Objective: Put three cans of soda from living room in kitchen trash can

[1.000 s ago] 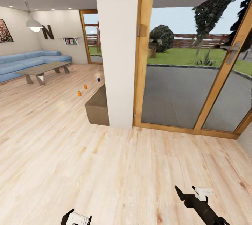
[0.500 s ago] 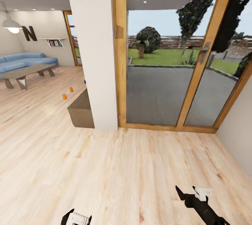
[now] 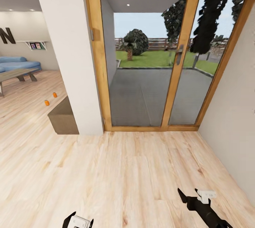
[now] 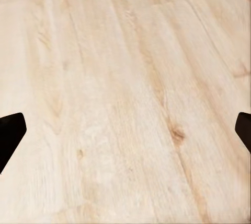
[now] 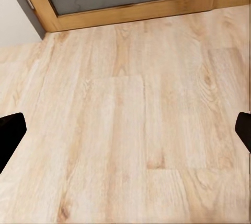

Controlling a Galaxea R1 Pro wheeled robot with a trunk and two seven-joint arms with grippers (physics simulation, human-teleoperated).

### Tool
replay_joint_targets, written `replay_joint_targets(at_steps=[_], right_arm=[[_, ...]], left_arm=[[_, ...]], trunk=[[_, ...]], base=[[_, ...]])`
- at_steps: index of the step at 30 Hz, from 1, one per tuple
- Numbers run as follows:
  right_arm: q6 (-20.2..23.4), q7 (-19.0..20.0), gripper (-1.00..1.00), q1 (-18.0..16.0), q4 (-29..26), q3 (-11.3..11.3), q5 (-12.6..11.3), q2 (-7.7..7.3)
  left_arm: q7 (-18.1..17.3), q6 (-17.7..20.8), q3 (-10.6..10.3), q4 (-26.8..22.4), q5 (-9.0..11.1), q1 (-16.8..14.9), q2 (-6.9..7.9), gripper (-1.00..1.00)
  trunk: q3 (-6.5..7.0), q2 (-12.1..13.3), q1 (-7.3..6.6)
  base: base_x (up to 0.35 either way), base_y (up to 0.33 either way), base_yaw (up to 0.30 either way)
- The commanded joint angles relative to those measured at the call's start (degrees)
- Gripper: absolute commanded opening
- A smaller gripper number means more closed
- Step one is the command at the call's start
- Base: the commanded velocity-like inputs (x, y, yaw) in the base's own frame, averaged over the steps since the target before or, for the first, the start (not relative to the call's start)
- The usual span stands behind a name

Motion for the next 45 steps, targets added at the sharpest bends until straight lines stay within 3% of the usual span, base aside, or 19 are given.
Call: replay_joint_targets(at_steps=[1,5,7,8,13,18,19,23,45], right_arm=[[0.0,0.0,1.0,0.0,0.0,0.03,0.01,-0.01],[-0.08,0.02,1.0,0.0,0.0,0.21,0.07,0.19],[-0.1,0.03,1.0,0.0,0.0,0.26,0.09,0.24],[-0.11,0.08,1.0,0.0,0.0,0.3,0.11,0.27],[-0.12,0.09,1.0,0.0,0.0,0.3,0.13,0.24],[-0.07,0.02,1.0,0.0,0.0,0.16,0.08,0.16],[-0.05,-0.02,1.0,0.0,0.0,0.09,0.06,0.11],[-0.04,-0.07,1.0,0.0,0.0,0.02,0.05,0.11],[-0.03,-0.33,1.0,0.0,0.0,-0.17,-0.05,-0.13]], left_arm=[[-0.07,0.05,0.04,0.0,0.01,-0.02,-0.01,1.0],[-0.27,1.55,0.35,-0.38,0.29,-0.66,0.04,1.0],[-0.88,5.79,0.49,-0.93,0.45,-2.5,0.19,1.0],[-5.72,14.12,0.62,-1.41,0.63,-8.98,0.96,1.0],[-12.23,17.62,0.84,-0.67,0.52,-13.68,1.32,1.0],[-15.0,17.25,0.94,3.38,0.58,-15.3,1.48,1.0],[-15.71,15.78,0.94,5.92,0.57,-15.68,1.5,1.0],[-16.27,13.37,0.92,8.18,0.56,-15.92,1.53,1.0],[-16.98,11.76,0.41,11.66,-0.07,-16.08,1.57,1.0]], trunk=[[0.01,0.0,0.0],[0.04,0.0,0.0],[0.04,0.0,0.0],[0.04,0.0,0.0],[0.05,0.0,0.0],[0.05,0.0,0.0],[0.05,0.0,0.0],[0.1,0.0,0.0],[0.78,0.0,0.0]], base=[[0.0,-0.107,-0.051],[0.0,-0.055,-0.026],[0.0,-0.02,-0.01],[0.0,-0.006,-0.003],[0.0,-0.003,-0.002],[0.0,-0.001,0.0],[0.0,0.0,-0.007],[0.0,0.0,-0.055],[-0.076,0.235,-0.185]])
